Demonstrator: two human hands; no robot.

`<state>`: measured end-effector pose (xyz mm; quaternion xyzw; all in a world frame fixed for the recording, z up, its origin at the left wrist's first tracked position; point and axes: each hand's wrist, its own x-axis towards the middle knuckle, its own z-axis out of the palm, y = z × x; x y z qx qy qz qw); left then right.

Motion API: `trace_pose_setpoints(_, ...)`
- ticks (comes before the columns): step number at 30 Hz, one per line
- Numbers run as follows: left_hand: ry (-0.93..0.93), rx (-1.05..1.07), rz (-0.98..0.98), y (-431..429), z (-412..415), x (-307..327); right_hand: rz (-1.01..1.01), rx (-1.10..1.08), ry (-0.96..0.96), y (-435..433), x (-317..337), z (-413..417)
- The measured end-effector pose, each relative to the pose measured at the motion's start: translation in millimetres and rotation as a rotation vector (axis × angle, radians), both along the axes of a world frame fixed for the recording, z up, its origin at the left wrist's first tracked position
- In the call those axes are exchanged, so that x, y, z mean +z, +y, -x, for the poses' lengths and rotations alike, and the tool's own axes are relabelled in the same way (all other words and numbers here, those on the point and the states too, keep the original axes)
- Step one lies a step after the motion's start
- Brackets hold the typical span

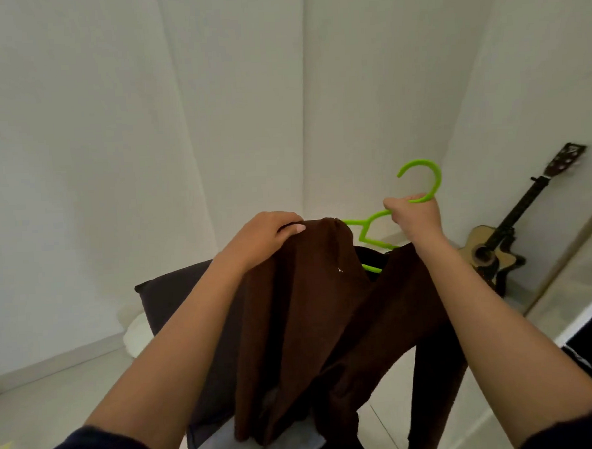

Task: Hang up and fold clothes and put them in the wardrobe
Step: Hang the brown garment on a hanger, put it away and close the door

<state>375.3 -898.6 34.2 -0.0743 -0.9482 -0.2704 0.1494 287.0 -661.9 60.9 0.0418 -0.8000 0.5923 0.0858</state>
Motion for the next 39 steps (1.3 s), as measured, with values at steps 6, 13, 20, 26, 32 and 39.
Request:
trace_pose_setpoints(6, 0.01, -0.174, -0.327, 81.2, 22.8, 56.6, 0.006, -0.074, 0.117, 81.7, 57.5, 8.7)
trace_pose_setpoints(13, 0.02, -0.406, -0.304, 201.0, 50.5, 90.3, -0.101, -0.139, 0.174, 169.7, 66.8, 2.1)
trace_pose_setpoints(20, 0.083, -0.259, -0.239, 266.2, 76.1, 61.6, 0.068, -0.444, 0.18, 294.7, 71.9, -18.8)
trace_pose_setpoints(26, -0.091, -0.24, -0.436, 327.5, 85.3, 24.6, 0.164, -0.658, 0.162, 374.6, 65.1, -50.1)
trace_pose_setpoints(32, 0.071, -0.179, -0.583, 386.6, 90.3, 24.8, 0.198, -0.75, 0.133, 438.0, 51.8, -81.4)
trace_pose_setpoints(39, 0.08, -0.219, -0.47, 442.5, 102.9, 38.8, 0.197, -0.722, 0.038, 483.2, 33.6, -106.0)
